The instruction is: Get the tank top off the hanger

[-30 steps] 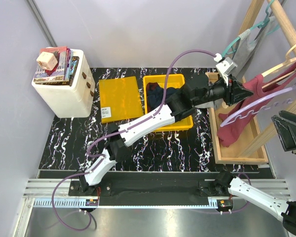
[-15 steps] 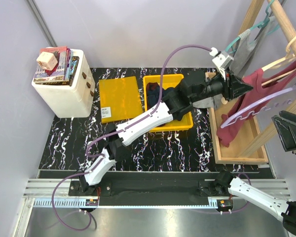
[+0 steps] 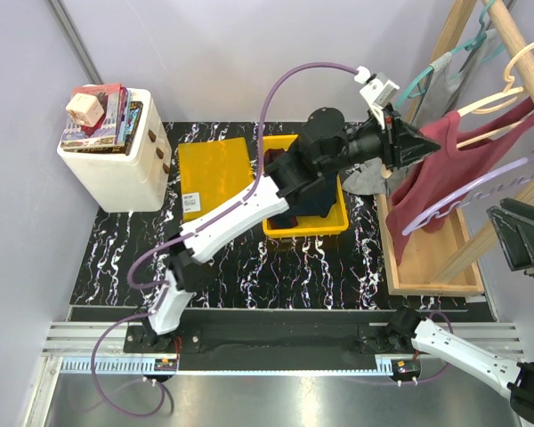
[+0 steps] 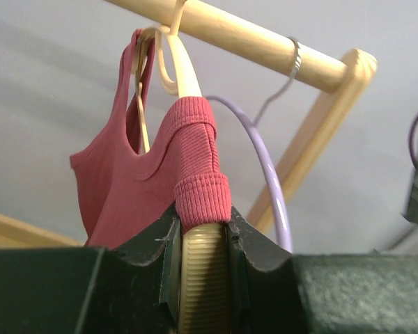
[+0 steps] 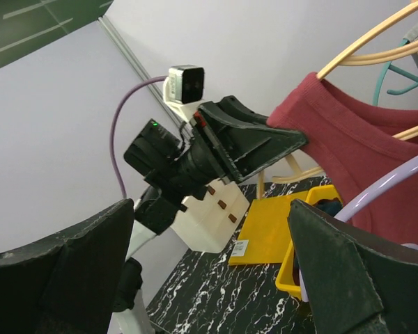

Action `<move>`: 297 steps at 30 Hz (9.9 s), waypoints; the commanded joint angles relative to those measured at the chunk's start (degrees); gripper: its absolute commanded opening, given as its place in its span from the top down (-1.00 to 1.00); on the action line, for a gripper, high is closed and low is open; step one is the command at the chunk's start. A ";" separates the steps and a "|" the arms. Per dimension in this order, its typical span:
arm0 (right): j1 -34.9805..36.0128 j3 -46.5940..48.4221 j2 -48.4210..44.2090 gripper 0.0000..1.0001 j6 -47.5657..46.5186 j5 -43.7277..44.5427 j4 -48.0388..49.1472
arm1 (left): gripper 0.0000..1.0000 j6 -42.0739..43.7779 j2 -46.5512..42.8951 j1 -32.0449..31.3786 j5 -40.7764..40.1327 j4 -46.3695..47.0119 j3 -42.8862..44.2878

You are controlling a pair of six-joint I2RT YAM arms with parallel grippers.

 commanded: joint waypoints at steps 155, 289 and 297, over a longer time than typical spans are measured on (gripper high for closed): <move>0.17 -38.89 28.38 1.00 -50.84 -34.99 55.14 | 0.94 1.34 -75.57 4.48 0.87 -26.44 -72.53; 0.08 -30.10 31.28 0.64 -38.98 -16.36 46.87 | 0.47 11.98 -75.92 5.01 -23.54 -42.88 -67.17; -0.01 -28.69 26.80 -0.81 -30.30 -17.84 46.87 | 1.00 11.62 -75.92 5.01 -27.25 -39.64 -66.03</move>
